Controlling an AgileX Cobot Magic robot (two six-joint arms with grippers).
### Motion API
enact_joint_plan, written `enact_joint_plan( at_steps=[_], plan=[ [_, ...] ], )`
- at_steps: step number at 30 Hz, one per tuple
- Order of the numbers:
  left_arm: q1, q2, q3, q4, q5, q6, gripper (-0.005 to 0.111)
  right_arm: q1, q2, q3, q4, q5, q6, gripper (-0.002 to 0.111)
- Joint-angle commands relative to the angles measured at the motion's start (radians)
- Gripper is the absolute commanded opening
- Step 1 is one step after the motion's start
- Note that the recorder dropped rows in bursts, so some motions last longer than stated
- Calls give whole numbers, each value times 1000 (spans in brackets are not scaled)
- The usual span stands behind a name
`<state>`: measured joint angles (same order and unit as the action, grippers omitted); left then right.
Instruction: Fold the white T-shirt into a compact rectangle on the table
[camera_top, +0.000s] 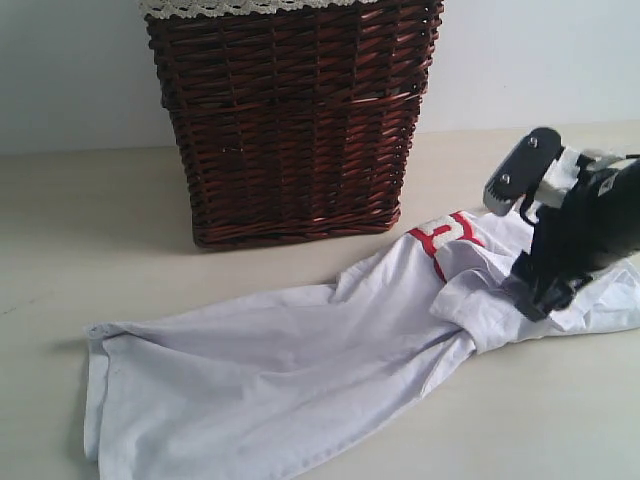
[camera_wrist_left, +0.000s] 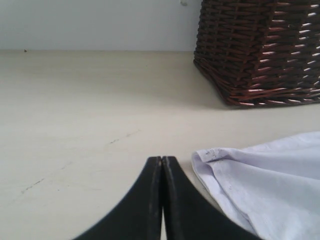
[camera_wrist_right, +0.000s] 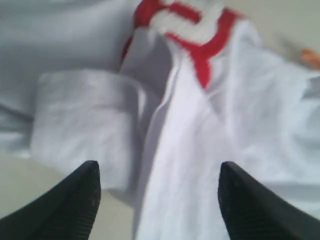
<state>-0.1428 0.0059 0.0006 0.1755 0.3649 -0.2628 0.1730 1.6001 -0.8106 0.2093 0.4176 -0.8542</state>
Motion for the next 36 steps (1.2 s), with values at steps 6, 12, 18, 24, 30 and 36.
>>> enact_joint_plan(
  at_steps=[6,12,18,24,30,36],
  plan=[
    [-6,-6,-1,-5,-8,-1,1,0,121,27,-47,-103,-8,58],
    [-6,-6,-1,-5,-8,-1,1,0,131,27,-55,-180,-4,12],
    [-6,-6,-1,-5,-8,-1,1,0,131,27,-52,-17,-45,0],
    [-6,-6,-1,-5,-8,-1,1,0,88,27,75,413,-381,0],
    [-6,-6,-1,-5,-8,-1,1,0,-4,-13,16,219,-253,0],
    [-6,-6,-1,-5,-8,-1,1,0,33,-58,-298,-83,70,0]
  ],
)
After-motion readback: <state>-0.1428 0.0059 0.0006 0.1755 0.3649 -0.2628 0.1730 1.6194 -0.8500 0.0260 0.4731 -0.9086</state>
